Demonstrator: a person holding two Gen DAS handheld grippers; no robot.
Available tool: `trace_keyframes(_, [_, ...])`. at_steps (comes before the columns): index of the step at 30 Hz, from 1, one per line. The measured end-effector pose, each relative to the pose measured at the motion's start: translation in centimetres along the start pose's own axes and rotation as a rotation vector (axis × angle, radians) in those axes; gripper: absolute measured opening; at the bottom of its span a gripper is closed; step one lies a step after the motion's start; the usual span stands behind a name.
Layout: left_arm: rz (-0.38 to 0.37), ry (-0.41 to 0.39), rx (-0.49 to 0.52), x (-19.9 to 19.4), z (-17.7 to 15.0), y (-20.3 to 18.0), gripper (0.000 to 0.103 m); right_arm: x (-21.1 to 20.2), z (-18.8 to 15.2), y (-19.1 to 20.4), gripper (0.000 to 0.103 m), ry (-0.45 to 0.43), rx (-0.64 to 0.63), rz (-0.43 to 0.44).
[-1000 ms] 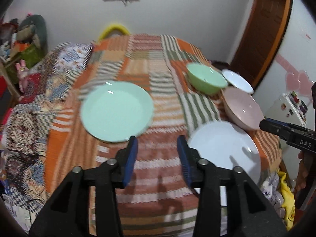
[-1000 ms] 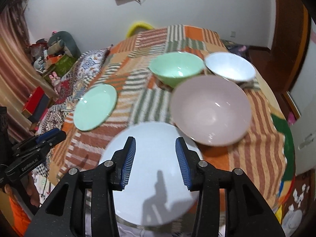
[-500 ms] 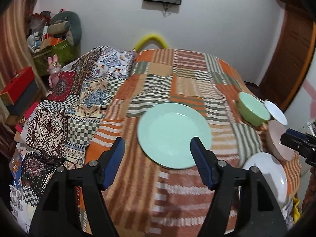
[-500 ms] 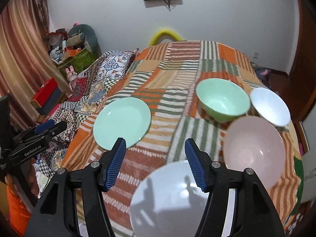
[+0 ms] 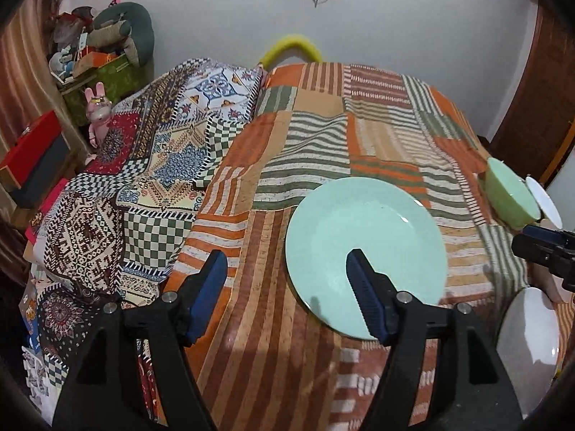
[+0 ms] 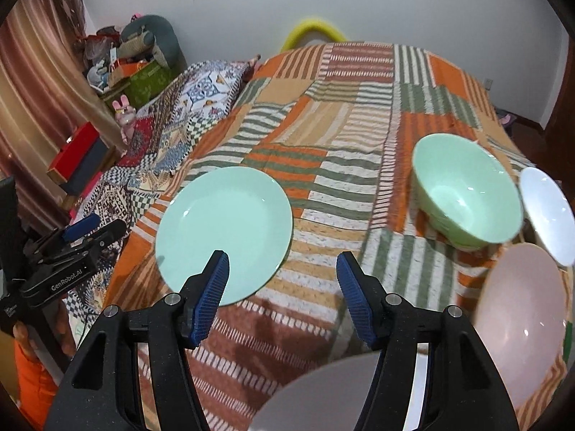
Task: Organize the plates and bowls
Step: 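Move both tools forward to the rim of the pale green plate, then close the left tool on the green plate rim while the right tool supports it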
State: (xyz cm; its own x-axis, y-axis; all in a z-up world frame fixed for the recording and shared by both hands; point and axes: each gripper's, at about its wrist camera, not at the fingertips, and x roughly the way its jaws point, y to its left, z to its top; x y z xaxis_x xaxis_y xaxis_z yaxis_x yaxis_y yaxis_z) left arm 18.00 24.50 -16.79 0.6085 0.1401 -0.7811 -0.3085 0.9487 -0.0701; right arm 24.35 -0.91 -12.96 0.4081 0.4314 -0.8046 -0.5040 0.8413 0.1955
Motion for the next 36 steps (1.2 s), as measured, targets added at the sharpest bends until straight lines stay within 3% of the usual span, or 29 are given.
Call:
trace_keyframes(16, [-0.003,0.064,0.012,7.0,1.1,0.2,0.068,7.1,1.7,-0.4,0.058,0.150,-0.010,0.016])
trace_keyframes(21, [-0.036,0.092,-0.014,8.1,0.9,0.7,0.046,8.8,1.9,-1.0,0.036,0.200,0.012,0.041])
trace_keyframes(24, [-0.065,0.124,-0.023,8.8,0.6,0.9,0.034,9.5,1.7,-1.1,0.031,0.222,0.016,0.045])
trace_keyframes(30, [-0.134,0.154,-0.014,9.2,-0.2,0.3,0.030,9.9,1.8,-0.9,0.028,0.218,0.009,0.040])
trace_keyframes(33, [-0.103,0.133,0.037,8.8,-0.6,-0.7,0.030,10.2,1.9,-0.9,0.027,0.219,0.021,0.049])
trace_keyframes(36, [-0.114,0.146,0.017,8.8,-0.5,-0.5,0.030,10.4,1.8,-0.4,0.023,0.225,0.019,0.051])
